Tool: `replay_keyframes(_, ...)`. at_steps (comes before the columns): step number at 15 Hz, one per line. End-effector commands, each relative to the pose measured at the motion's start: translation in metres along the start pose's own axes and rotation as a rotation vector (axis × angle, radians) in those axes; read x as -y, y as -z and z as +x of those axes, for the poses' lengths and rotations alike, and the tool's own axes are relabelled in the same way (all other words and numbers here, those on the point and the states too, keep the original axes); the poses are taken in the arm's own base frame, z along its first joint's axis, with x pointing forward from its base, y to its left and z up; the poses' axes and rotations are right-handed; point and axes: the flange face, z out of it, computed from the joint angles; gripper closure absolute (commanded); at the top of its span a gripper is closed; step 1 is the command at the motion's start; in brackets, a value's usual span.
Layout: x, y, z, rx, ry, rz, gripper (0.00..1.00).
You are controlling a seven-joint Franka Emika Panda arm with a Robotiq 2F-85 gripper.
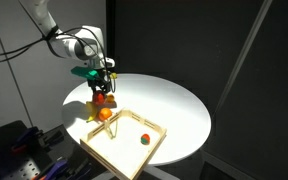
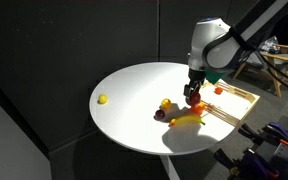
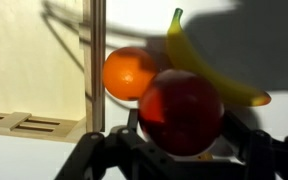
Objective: Remove the big red tomato from the box
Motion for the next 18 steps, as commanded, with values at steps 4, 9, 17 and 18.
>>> replay_keyframes(4,0.004,-0.005,0.02,-0.017,-0.077,-0.043,0.44)
replay_keyframes(9,-0.001,-0.019,0.025,0.005,-0.086,-0.037,0.44)
replay_keyframes(17,-0.003,-0.032,0.025,0.026,-0.081,-0.036,0.05)
replay_keyframes(18,-0.003,-0.032,0.025,0.027,-0.08,-0.036,0.04)
